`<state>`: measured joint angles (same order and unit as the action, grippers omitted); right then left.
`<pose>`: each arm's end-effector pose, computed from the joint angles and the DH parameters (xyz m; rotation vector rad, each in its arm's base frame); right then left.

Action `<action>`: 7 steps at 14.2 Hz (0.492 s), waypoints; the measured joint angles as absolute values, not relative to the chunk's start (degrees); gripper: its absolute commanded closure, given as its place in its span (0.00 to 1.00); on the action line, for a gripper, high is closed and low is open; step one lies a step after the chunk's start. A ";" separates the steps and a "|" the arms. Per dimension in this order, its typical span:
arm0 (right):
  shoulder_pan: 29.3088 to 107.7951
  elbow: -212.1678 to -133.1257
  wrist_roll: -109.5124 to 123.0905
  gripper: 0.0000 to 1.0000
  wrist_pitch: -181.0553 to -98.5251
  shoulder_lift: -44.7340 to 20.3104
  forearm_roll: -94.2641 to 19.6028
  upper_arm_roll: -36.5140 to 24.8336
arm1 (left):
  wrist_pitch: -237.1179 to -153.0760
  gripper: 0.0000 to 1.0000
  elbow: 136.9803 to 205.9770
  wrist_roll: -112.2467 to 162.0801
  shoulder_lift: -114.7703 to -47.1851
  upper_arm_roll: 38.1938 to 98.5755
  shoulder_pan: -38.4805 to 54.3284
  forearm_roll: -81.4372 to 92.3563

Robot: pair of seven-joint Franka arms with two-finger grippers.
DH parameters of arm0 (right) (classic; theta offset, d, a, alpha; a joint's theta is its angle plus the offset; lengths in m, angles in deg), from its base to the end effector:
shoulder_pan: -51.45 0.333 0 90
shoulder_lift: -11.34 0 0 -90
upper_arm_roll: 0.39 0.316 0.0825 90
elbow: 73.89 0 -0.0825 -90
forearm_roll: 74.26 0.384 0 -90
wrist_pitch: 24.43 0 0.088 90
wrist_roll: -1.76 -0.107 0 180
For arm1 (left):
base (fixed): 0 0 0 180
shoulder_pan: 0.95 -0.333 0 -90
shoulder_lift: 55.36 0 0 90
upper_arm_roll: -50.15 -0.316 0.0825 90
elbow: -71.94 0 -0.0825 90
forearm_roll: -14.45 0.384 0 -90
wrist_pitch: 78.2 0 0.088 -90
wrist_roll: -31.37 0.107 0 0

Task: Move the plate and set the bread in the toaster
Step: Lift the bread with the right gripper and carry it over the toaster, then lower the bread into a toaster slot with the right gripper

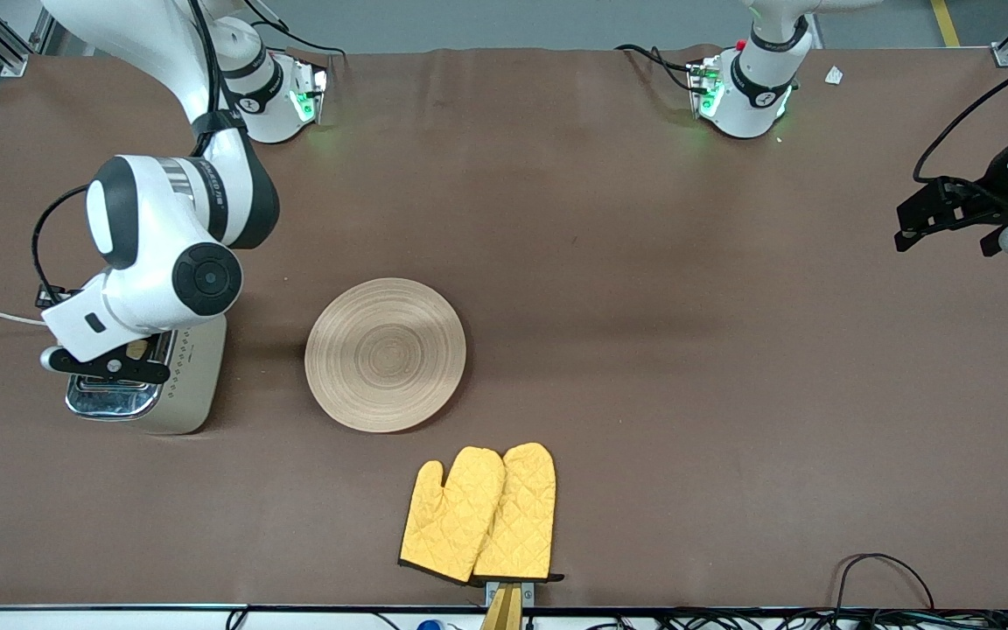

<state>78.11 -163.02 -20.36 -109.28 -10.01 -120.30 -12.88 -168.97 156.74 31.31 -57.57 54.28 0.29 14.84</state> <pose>0.6226 0.0908 0.4496 2.1689 -0.0299 -0.1406 0.5663 -0.0516 0.6471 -3.1356 0.1450 -0.1034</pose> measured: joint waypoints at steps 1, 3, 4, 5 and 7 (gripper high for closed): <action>77.79 -163.09 -20.36 1.00 -109.28 -10.03 -120.45 -12.89 | -168.95 0.00 156.74 31.31 -57.58 54.28 0.29 14.85; 77.55 -163.50 -20.33 0.99 -109.06 -10.11 -120.49 -12.88 | -168.93 0.00 156.73 31.31 -57.59 54.28 0.29 14.84; 77.56 -164.16 -20.29 0.99 -108.75 -10.18 -120.50 -12.85 | -168.93 0.00 156.71 31.31 -57.59 54.28 0.31 14.85; 77.63 -165.22 -20.29 0.99 -108.35 -10.26 -120.50 -12.77 | -168.92 0.00 156.67 31.31 -57.59 54.28 0.33 14.84; 78.04 -167.49 -21.62 0.99 -108.12 -10.60 -120.50 -12.60 | -168.92 0.00 156.56 31.31 -57.59 54.28 0.33 14.85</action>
<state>78.04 -167.49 -21.62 -108.12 -10.60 -120.50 -12.60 -168.92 156.56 31.31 -57.59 54.28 0.33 14.85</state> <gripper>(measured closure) 0.960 0.000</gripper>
